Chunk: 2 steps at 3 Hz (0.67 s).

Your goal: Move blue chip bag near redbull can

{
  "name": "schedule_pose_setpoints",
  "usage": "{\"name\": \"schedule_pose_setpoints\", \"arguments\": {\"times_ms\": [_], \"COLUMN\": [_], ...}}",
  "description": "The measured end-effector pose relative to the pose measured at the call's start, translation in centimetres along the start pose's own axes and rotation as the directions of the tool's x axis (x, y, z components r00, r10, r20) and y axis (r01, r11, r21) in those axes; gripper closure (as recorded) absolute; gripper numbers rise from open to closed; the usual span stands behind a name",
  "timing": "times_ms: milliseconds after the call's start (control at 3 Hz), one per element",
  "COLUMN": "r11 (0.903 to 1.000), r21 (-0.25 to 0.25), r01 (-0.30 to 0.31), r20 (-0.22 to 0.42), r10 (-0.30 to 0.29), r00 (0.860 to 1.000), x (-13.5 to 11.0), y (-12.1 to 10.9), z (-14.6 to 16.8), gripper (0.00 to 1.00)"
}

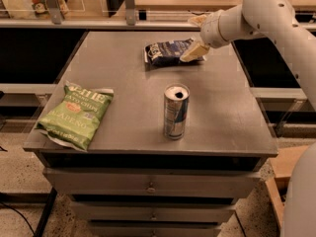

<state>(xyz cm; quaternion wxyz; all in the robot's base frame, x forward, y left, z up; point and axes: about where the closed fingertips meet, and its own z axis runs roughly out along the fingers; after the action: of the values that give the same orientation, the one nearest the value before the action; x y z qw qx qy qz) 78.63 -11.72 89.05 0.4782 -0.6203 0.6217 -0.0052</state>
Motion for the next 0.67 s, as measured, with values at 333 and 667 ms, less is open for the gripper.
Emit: {"name": "schedule_pose_setpoints", "arguments": {"times_ms": [333, 667], "r11": [0.9995, 0.9994], "r21": [-0.022, -0.025], "r01": [-0.022, -0.024], "r20": [-0.022, -0.024], "r10": [0.021, 0.023], "r00": [1.000, 0.999], "x": [2.08, 2.32], "y": [1.32, 1.47], "z": [0.81, 1.10], "gripper": [0.31, 0.32]}}
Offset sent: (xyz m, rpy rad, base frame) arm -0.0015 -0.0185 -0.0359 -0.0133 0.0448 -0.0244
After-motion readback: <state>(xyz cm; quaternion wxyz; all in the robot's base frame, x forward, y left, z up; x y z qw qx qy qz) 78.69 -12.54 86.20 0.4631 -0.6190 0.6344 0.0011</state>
